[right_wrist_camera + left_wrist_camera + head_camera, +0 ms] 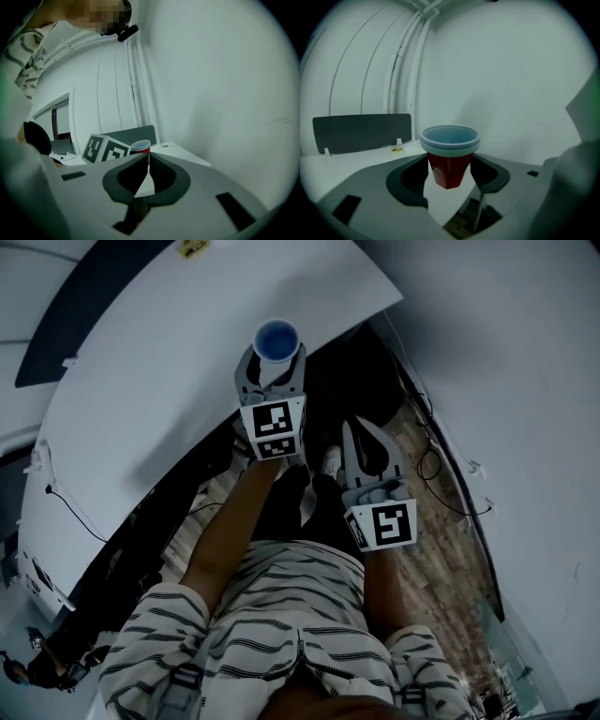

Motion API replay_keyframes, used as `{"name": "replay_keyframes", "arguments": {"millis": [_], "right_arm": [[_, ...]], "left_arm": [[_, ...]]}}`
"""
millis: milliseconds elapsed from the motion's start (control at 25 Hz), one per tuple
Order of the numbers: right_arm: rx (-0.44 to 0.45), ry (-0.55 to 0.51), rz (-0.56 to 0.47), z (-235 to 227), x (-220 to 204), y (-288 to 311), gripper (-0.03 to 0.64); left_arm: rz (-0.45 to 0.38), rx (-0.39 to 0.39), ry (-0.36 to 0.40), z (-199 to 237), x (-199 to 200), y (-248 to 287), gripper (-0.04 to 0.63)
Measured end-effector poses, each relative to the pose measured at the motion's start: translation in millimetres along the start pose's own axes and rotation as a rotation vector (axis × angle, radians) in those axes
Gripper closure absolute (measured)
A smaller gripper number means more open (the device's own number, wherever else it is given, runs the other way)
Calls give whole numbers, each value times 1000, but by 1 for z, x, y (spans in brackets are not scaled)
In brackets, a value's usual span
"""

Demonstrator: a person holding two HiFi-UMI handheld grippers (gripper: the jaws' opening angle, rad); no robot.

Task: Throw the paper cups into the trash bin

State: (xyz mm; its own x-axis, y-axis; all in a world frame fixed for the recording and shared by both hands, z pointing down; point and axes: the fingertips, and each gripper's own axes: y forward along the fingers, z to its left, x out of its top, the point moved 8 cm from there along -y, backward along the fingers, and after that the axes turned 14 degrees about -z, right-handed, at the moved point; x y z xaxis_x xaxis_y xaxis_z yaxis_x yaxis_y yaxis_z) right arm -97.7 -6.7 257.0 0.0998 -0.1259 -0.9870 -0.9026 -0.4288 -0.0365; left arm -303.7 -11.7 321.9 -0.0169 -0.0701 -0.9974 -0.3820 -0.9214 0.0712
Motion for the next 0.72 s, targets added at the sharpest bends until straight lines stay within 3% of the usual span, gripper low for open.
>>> {"name": "replay_keyframes", "arguments": {"millis": [360, 720], "right_arm": [[-114, -39, -51, -7, 25, -29, 607], [-197, -52, -86, -9, 42, -50, 607]], "left_arm": [[-35, -83, -40, -36, 29, -8, 296], [-48, -192, -26, -60, 49, -20, 296]]}}
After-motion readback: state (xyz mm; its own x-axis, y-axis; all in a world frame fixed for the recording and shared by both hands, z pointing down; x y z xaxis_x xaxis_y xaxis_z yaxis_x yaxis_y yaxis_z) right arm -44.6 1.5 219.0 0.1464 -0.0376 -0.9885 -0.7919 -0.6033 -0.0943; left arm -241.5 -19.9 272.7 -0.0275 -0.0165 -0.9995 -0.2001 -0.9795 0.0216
